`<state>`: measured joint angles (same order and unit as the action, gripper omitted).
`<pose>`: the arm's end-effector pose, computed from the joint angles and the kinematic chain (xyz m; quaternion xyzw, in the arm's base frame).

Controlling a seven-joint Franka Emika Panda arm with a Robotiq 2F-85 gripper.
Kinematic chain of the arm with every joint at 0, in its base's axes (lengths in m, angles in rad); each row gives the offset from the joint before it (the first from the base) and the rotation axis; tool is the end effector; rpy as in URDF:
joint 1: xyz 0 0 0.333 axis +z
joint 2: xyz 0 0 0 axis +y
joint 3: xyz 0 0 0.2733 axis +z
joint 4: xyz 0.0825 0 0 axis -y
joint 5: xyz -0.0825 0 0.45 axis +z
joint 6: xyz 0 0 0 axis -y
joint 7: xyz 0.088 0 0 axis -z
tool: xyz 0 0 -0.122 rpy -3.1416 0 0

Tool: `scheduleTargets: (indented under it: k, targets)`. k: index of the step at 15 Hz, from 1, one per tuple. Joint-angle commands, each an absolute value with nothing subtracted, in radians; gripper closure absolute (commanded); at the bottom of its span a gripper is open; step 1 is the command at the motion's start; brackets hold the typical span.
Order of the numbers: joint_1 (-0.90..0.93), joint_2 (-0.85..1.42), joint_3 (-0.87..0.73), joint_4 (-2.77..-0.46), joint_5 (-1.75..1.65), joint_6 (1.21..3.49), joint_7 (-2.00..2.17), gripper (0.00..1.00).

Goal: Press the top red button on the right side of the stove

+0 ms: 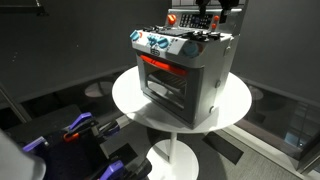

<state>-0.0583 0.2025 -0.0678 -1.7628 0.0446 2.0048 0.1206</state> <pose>0.6709 -0.0803 0.3692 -0.9911 0.1311 -0.0201 0.0136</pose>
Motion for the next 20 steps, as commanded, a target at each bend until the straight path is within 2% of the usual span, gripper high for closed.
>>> scheduleTargets:
  k: [1,7,20]
  targets:
    - [-0.064,0.12,-0.074,-1.804,-0.01,1.86,0.059,0.0]
    - [-0.067,-0.005,-0.078,-1.912,-0.107,1.733,-0.002,0.0]
    - [-0.073,-0.292,-0.09,-2.198,-0.13,1.781,-0.115,0.0]
